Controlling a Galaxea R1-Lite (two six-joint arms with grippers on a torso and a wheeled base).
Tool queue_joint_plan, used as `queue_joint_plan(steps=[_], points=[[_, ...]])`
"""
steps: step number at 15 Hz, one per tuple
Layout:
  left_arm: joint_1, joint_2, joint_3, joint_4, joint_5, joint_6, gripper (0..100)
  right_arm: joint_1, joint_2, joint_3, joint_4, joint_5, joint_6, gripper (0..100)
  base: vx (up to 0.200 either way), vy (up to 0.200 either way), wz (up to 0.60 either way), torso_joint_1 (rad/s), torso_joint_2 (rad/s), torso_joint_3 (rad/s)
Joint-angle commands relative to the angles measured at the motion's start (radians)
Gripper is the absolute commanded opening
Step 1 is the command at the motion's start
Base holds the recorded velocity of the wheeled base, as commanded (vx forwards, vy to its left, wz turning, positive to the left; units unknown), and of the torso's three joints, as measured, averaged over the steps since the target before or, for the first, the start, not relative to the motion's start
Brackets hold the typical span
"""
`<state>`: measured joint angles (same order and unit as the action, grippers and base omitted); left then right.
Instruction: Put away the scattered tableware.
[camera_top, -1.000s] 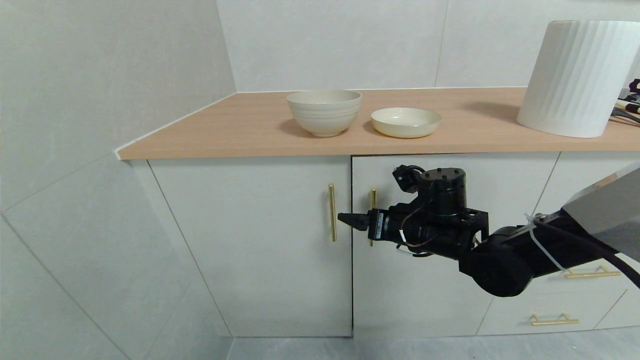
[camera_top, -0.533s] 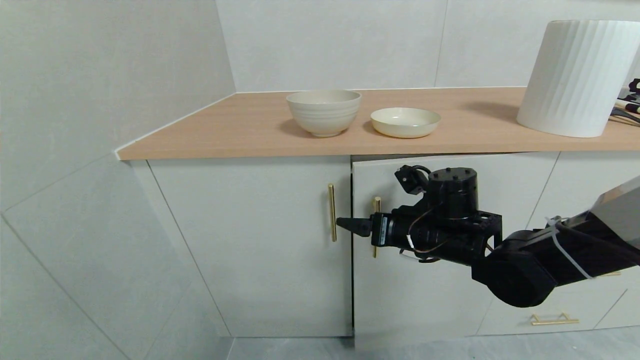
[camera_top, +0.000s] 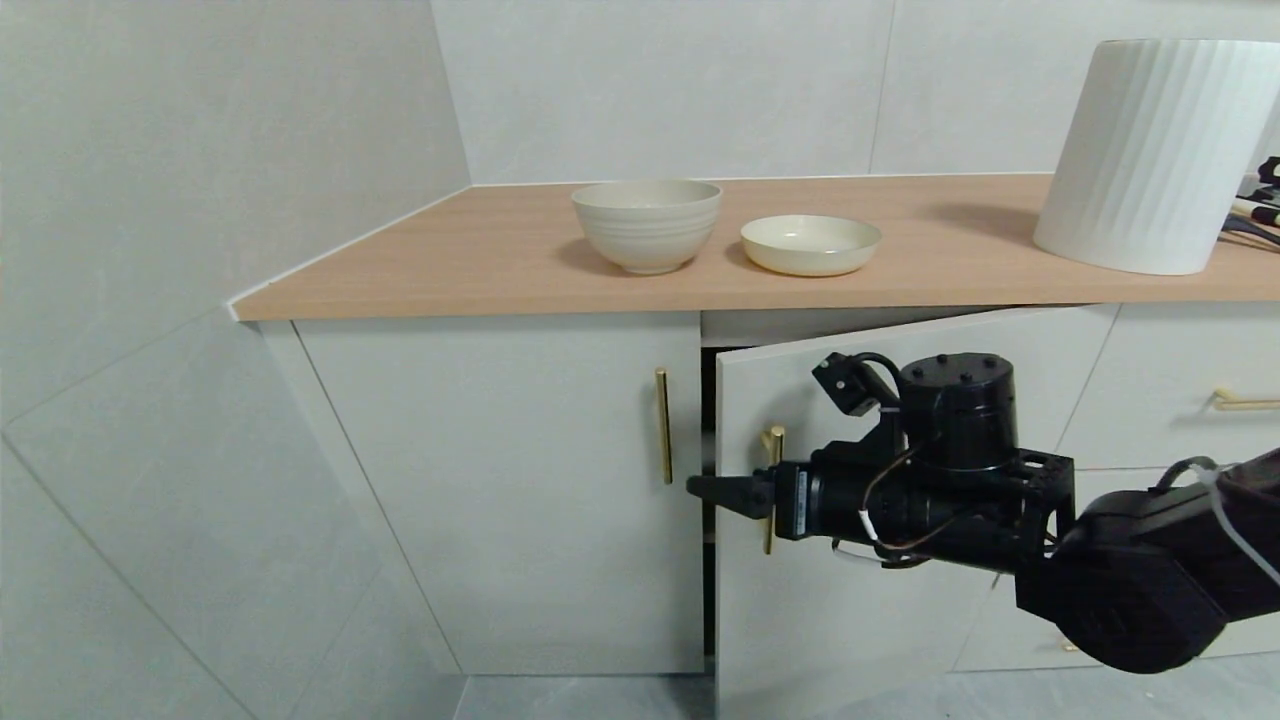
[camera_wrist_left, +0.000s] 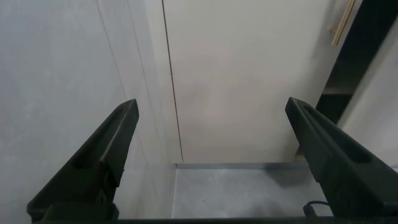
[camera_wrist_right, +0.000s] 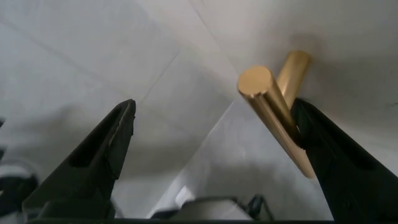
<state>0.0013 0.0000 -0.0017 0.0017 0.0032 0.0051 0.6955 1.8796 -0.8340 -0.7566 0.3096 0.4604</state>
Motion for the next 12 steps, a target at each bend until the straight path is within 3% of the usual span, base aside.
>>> queue_joint_plan(steps=[1, 7, 10, 11, 12], points=[[0.000, 0.000, 0.002, 0.000, 0.001, 0.001, 100, 0.015, -0.089, 0.059, -0.006, 0.013, 0.000, 100, 0.000, 0.000, 0.00, 0.000, 0.00, 0.000], [0.002, 0.000, 0.002, -0.003, -0.014, 0.023, 100, 0.048, -0.157, 0.173, -0.007, 0.013, -0.005, 100, 0.000, 0.000, 0.00, 0.000, 0.00, 0.000], [0.000, 0.003, -0.044, 0.000, -0.112, 0.039, 100, 0.048, -0.149, 0.174, -0.007, 0.013, -0.003, 100, 0.000, 0.000, 0.00, 0.000, 0.00, 0.000], [-0.004, 0.017, -0.103, 0.008, -0.178, 0.027, 100, 0.048, -0.149, 0.174, -0.007, 0.013, -0.003, 100, 0.000, 0.000, 0.00, 0.000, 0.00, 0.000], [-0.012, 0.084, -0.195, 0.040, -0.287, -0.028, 100, 0.048, -0.149, 0.173, -0.007, 0.013, -0.002, 100, 0.000, 0.000, 0.00, 0.000, 0.00, 0.000]])
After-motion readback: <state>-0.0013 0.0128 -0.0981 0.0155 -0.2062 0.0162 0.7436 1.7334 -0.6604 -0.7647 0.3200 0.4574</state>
